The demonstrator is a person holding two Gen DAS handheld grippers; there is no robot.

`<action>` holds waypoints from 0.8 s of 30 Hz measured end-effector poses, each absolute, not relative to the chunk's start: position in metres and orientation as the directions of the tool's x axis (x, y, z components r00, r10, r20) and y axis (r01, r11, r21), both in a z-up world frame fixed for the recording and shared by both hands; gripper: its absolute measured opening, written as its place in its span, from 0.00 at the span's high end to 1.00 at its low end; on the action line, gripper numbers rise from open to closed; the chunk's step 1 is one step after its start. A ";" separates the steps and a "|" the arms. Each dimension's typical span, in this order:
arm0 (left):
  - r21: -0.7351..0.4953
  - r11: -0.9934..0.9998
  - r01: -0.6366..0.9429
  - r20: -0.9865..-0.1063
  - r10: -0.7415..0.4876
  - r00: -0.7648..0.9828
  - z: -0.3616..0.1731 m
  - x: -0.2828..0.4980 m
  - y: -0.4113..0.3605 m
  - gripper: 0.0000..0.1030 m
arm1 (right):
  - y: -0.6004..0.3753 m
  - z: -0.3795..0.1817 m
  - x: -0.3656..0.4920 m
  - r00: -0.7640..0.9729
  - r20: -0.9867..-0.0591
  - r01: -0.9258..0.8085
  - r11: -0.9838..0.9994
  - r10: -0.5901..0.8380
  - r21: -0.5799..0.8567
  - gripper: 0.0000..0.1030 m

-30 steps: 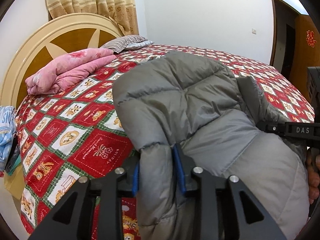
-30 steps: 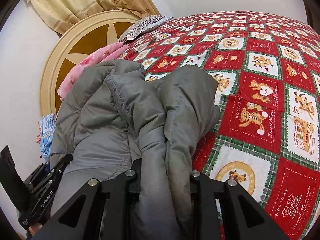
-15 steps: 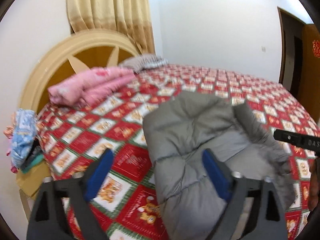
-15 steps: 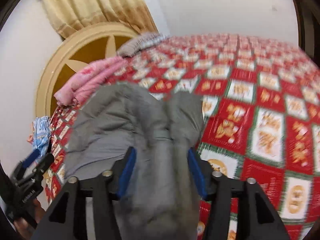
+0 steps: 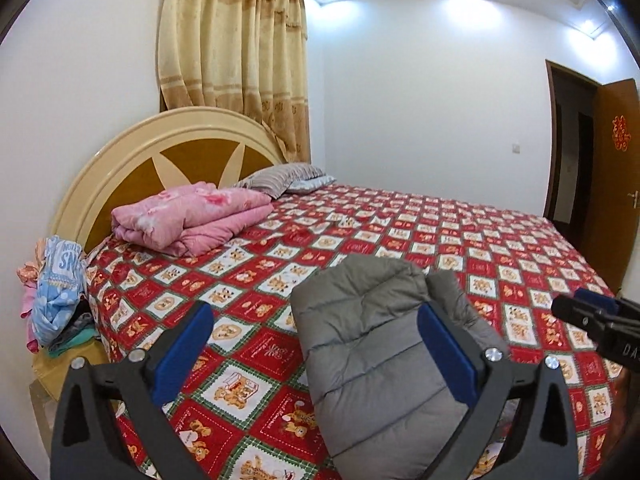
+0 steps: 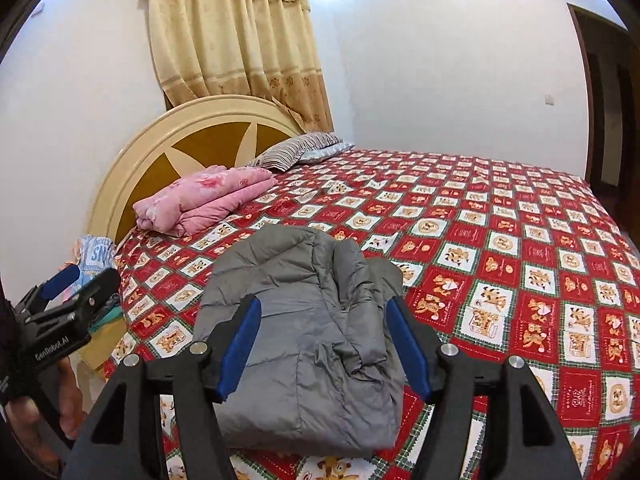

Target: Fold large clothes

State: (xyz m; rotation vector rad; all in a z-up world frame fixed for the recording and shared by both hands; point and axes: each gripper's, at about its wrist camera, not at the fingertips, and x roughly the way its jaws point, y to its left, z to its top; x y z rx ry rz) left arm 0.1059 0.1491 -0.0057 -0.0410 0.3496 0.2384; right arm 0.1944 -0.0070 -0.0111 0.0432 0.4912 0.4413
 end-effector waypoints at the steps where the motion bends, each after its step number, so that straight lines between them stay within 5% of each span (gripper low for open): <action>1: 0.000 0.971 -0.237 -0.339 0.223 0.914 -0.004 0.104 0.149 0.00 | -0.008 -0.010 0.192 0.792 -0.442 -0.400 0.905 0.421 0.145 0.37; 24: 0.004 0.971 -0.238 -0.343 0.225 0.912 -0.004 0.103 0.148 0.00 | -0.013 -0.011 0.187 0.792 -0.442 -0.396 0.906 0.420 0.152 0.36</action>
